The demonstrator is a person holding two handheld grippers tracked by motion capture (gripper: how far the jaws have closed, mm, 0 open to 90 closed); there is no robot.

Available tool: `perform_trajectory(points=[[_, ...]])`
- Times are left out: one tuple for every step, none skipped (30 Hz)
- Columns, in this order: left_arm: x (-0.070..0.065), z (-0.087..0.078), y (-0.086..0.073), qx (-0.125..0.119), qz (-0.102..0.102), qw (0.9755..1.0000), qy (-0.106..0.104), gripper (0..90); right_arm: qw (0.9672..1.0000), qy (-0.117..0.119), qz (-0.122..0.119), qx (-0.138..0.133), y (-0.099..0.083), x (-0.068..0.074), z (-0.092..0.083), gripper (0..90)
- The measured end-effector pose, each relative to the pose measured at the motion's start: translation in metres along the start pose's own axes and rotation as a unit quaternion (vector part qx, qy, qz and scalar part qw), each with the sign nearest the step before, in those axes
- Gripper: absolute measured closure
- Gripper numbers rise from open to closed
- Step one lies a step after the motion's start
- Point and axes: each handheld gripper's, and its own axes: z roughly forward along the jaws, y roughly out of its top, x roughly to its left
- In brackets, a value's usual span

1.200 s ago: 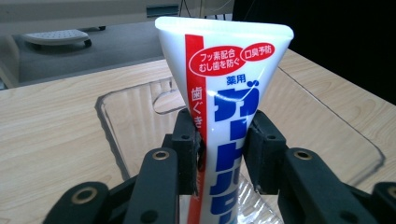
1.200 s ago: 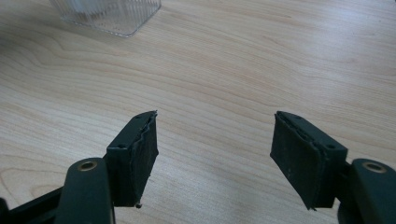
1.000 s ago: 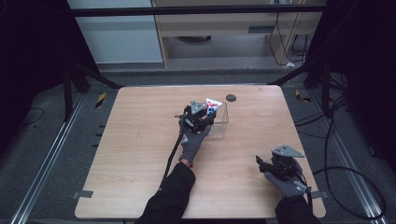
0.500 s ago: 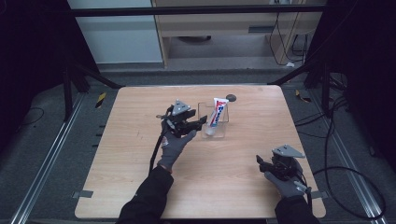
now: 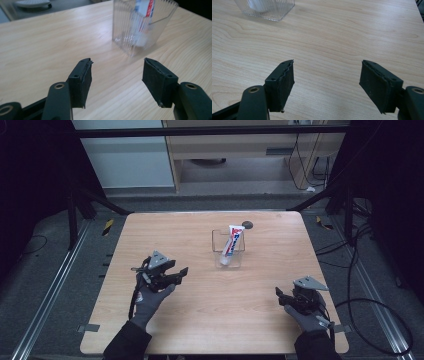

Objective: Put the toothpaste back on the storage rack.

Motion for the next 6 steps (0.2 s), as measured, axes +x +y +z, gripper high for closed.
perform_trajectory(points=[[0.005, -0.006, -0.01, 0.005, -0.004, 1.0, 0.007, 39.7, 1.0, -0.001, 0.001, 0.0, 0.0, 0.0, 0.0, 27.2], [0.007, -0.009, -0.014, 0.012, -0.003, 0.9999, 0.011, 39.8, 1.0, -0.002, 0.003, 0.001, -0.001, -0.001, 0.0, 27.2], [0.007, -0.009, -0.014, 0.012, -0.003, 0.9999, 0.011, 39.9, 1.0, -0.002, 0.003, 0.001, -0.001, -0.001, 0.0, 27.2], [0.008, -0.011, -0.018, 0.018, -0.002, 0.9997, 0.016, 39.8, 1.0, -0.003, 0.005, 0.0, -0.001, -0.001, 0.0, 27.0], [0.011, -0.017, -0.024, 0.023, 0.001, 0.9994, 0.026, 39.8, 1.0, -0.004, 0.006, 0.0, -0.001, -0.001, 0.0, 26.8], [0.011, -0.017, -0.024, 0.023, 0.001, 0.9994, 0.026, 39.8, 1.0, -0.004, 0.006, 0.0, -0.001, -0.001, 0.0, 26.8]])
